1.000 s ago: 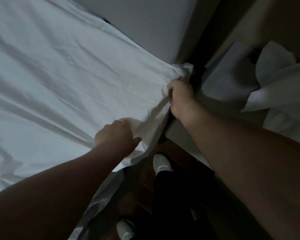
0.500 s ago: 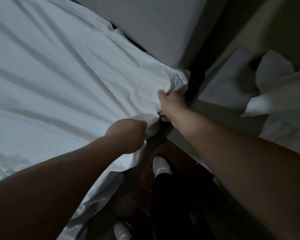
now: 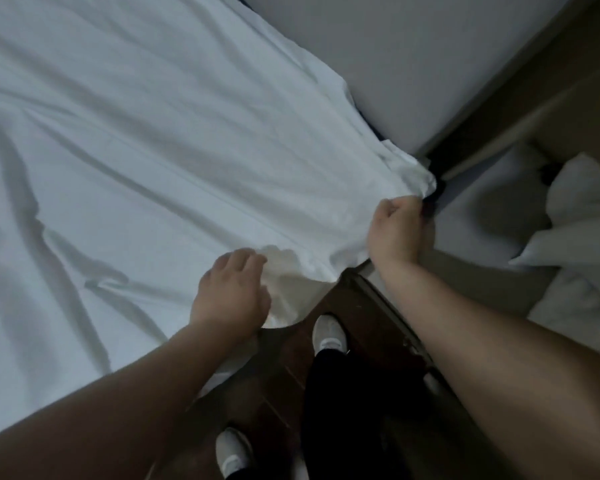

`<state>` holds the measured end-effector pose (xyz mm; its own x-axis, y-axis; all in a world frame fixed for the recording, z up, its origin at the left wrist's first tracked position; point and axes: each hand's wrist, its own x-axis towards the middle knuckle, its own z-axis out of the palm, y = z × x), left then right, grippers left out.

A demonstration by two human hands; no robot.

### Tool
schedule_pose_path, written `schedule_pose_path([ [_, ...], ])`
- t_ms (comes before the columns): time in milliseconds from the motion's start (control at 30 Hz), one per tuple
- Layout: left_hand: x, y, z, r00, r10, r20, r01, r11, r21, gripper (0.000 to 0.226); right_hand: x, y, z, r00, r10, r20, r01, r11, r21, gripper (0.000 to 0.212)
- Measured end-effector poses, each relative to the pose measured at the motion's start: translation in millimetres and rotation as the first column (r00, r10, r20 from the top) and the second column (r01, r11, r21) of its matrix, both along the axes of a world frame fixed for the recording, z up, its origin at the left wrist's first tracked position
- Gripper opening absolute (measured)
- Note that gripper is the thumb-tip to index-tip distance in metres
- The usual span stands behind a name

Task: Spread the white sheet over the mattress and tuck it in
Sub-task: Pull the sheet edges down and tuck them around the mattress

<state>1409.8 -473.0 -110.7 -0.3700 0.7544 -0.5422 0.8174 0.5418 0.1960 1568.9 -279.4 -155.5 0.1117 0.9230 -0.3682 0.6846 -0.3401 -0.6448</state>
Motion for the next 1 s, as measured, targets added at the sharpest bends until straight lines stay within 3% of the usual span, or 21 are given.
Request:
schedule_pose_path([
  [67,-18.0,-32.5,6.5,0.987,0.147,-0.058,-0.149,0.988,-0.036,0.056,-33.8,-46.3,25.2,0.95,0.307,-0.059,-0.307,0.952,0.01,0.012],
  [100,-26.2,-50.1,8.9,0.975,0.214,-0.066,-0.219,0.973,-0.075,0.058,-51.0,-71.3,33.8,0.874,0.478,-0.08,-0.482,0.875,-0.037,0.011],
  [200,-47.0,-107.7,15.5,0.927,0.366,-0.081,-0.375,0.902,-0.213,0.056,-101.6,-153.9,46.7,0.476,0.866,-0.152,-0.873,0.445,-0.197,0.02],
  [267,-58.2,-150.8,14.9,0.904,0.418,-0.089,-0.427,0.869,-0.249,0.058,-130.3,-212.9,44.0,0.139,0.982,-0.131,-0.972,0.11,-0.208,0.038],
  [300,-60.6,-163.0,13.4,0.901,0.424,-0.096,-0.434,0.863,-0.259,0.06,-136.8,-231.3,36.5,0.006,0.998,-0.058,-0.983,-0.005,-0.185,0.042],
  [367,-69.5,-204.5,9.8,0.885,0.45,-0.117,-0.464,0.835,-0.296,0.063,-152.0,-273.8,23.5,-0.217,0.965,0.15,-0.968,-0.192,-0.163,0.04],
  [400,-71.4,-224.6,7.5,0.873,0.472,-0.125,-0.486,0.817,-0.309,0.066,-154.5,-286.8,17.0,-0.27,0.935,0.228,-0.957,-0.235,-0.17,0.037],
  [500,-75.0,-271.3,-3.6,0.84,0.523,-0.141,-0.539,0.781,-0.314,0.076,-150.4,-287.2,1.1,-0.251,0.902,0.351,-0.965,-0.202,-0.169,0.03],
  [633,-81.3,-338.2,-19.2,0.799,0.571,-0.187,-0.601,0.745,-0.291,0.073,-151.2,-282.0,-11.8,-0.246,0.908,0.34,-0.953,-0.162,-0.257,0.011],
  [733,-86.9,-372.4,-27.9,0.856,0.427,-0.291,-0.499,0.829,-0.253,0.065,-142.2,-281.5,-6.9,-0.118,0.944,0.308,-0.943,-0.01,-0.331,0.011],
  [767,-90.6,-377.0,-29.8,0.877,0.386,-0.286,-0.458,0.851,-0.257,0.06,-139.7,-284.1,-1.6,-0.043,0.956,0.29,-0.929,0.069,-0.363,0.013],
  [833,-96.3,-388.2,-34.1,0.909,0.332,-0.251,-0.388,0.895,-0.22,0.038,-146.7,-300.7,6.7,-0.001,0.955,0.296,-0.883,0.138,-0.449,0.023],
  [900,-99.1,-405.1,-41.5,0.929,0.304,-0.209,-0.344,0.919,-0.192,0.026,-159.8,-327.6,6.7,-0.032,0.949,0.315,-0.866,0.131,-0.482,0.042],
  [933,-99.7,-408.4,-44.4,0.937,0.296,-0.185,-0.329,0.927,-0.182,0.028,-164.5,-335.9,6.6,0.0,0.947,0.322,-0.868,0.16,-0.469,0.045],
  [1000,-96.4,-425.8,-49.1,0.938,0.31,-0.156,-0.337,0.922,-0.191,0.027,-173.4,-359.3,3.5,-0.083,0.929,0.359,-0.863,0.113,-0.492,0.037],
])
